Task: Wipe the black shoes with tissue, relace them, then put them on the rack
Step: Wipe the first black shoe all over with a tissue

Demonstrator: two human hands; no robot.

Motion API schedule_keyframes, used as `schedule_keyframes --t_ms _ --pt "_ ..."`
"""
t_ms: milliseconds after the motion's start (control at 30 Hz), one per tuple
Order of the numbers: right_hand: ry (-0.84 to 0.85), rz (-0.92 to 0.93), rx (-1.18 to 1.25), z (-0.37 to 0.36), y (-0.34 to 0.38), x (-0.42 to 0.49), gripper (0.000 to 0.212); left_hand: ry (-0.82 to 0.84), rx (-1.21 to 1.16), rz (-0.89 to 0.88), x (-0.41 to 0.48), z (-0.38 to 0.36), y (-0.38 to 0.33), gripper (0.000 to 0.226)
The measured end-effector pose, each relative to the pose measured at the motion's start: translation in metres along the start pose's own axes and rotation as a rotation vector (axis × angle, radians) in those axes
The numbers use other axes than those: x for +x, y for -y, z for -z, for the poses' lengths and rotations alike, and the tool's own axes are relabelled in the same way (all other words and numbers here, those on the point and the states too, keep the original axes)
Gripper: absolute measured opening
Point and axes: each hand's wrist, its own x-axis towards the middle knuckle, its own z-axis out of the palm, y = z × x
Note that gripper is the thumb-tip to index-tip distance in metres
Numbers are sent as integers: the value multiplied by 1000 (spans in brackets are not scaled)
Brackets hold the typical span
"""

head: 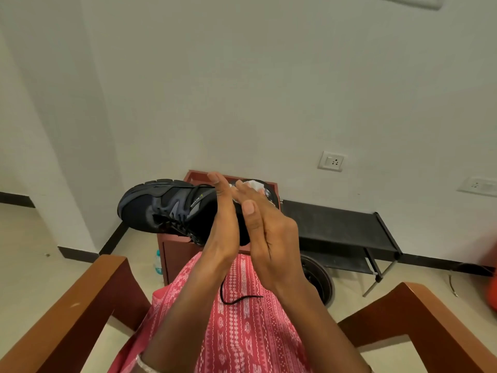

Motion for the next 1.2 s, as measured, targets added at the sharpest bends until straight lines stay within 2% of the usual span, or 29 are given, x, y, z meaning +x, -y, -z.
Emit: schedule_keyframes --t_ms 100,267,367,467,600,667,1000,1067,1133,1200 --pt "0 -7 18 -1 -4 -2 46 -7 -1 16 -3 2 -3 116" --pt "-42 12 46 -1 -13 -38 43 -121 -31 55 1 7 -5 95" --pt "-20 53 -23 -5 -18 -46 47 -116 -9 57 2 5 -6 107" --pt "-22 62 -44 -5 -18 -28 49 -93 -15 22 -2 2 -6 88" --pt "7 -5 -89 -1 -13 2 59 -48 137 2 1 1 5 111" --pt "40 -3 -116 -1 -12 7 59 -60 165 6 5 5 9 114" --pt "55 -21 -41 0 -14 -36 50 -197 51 42 11 17 3 132" --pt "51 -29 -37 1 -15 -30 51 -171 73 59 10 15 5 126" --pt "37 -46 -44 2 -15 -15 54 -136 98 42 8 11 6 112" --pt "27 -45 -82 2 -14 -2 57 -109 148 16 3 5 4 110"
